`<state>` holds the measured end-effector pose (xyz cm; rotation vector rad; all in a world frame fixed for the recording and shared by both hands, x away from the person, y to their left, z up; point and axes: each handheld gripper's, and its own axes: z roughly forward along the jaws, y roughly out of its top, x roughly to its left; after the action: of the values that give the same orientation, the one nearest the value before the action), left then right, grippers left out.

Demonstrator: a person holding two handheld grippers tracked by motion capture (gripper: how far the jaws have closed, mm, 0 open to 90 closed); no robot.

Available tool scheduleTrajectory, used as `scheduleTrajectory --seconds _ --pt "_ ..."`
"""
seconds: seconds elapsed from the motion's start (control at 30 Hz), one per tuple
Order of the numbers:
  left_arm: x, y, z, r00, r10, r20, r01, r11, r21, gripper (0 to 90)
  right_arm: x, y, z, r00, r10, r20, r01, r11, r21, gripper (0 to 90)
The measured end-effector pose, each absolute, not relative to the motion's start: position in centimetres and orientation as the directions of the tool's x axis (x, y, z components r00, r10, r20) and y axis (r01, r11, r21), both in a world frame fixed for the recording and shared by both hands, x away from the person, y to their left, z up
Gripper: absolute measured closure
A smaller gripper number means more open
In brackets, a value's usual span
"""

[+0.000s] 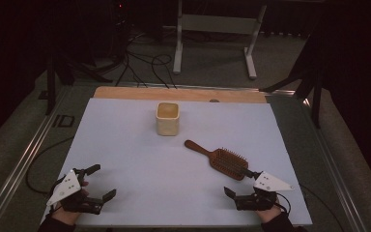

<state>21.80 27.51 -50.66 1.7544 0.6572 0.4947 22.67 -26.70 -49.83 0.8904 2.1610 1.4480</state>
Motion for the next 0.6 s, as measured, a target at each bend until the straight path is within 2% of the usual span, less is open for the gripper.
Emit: scheduleTrajectory --seconds 0.6 --pt "21.64 27.61 -50.43 0.738 0.674 -0.002 0.195 -0.21 0.958 0.2 22.97 -26.99 -50.0 -0.738 0.672 0.058 0.308 0.259 0.916 8.8"
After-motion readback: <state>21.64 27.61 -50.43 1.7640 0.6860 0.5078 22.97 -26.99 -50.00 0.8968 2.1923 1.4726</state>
